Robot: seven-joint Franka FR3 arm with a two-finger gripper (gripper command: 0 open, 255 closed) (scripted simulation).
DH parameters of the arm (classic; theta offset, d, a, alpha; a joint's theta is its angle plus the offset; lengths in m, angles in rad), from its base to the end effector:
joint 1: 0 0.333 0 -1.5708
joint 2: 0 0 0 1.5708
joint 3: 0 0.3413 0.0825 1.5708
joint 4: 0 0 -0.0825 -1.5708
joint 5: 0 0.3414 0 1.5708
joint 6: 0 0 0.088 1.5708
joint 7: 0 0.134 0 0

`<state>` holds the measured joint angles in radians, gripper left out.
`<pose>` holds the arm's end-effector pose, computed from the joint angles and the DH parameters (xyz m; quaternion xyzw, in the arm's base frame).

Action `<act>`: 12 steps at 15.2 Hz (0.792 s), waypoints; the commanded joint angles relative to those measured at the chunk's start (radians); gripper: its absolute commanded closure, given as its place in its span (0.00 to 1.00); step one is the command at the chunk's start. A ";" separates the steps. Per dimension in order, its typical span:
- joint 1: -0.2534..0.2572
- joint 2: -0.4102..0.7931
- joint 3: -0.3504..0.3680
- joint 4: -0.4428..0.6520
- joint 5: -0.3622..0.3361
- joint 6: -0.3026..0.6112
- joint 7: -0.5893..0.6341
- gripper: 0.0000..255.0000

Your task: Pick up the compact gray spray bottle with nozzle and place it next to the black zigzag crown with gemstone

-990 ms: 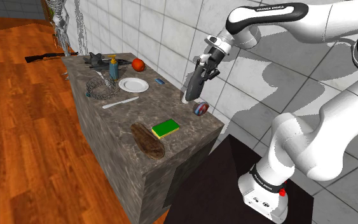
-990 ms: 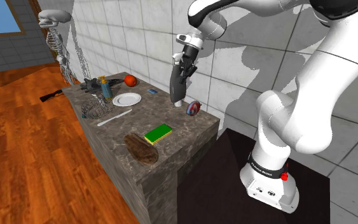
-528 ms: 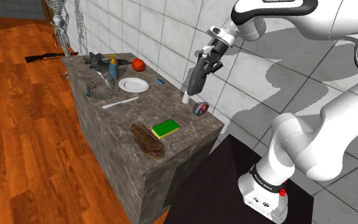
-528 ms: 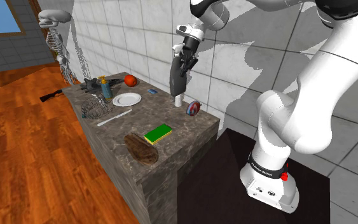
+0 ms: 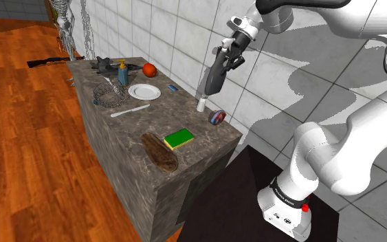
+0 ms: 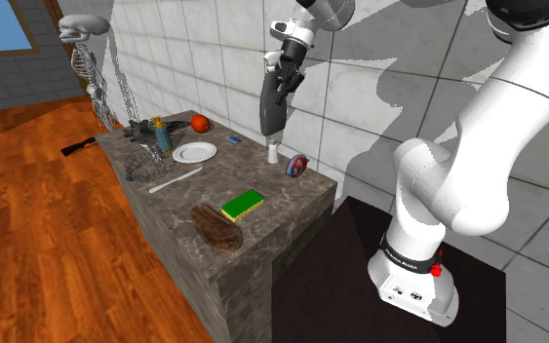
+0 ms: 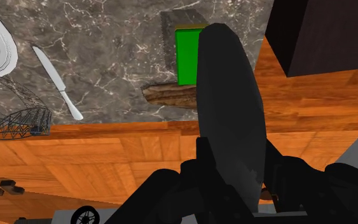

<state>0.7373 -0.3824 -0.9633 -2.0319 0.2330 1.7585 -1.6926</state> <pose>0.4218 -0.1231 0.5474 -0.7181 -0.6425 -0.1992 0.1787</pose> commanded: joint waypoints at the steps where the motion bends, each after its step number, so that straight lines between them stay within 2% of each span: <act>1: 0.000 -0.003 0.007 0.026 -0.001 -0.025 0.014 1.00; 12: 0.017 0.011 0.016 0.177 0.009 -0.155 0.066 1.00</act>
<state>0.7507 -0.3763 -0.9451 -1.8729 0.2390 1.6178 -1.6298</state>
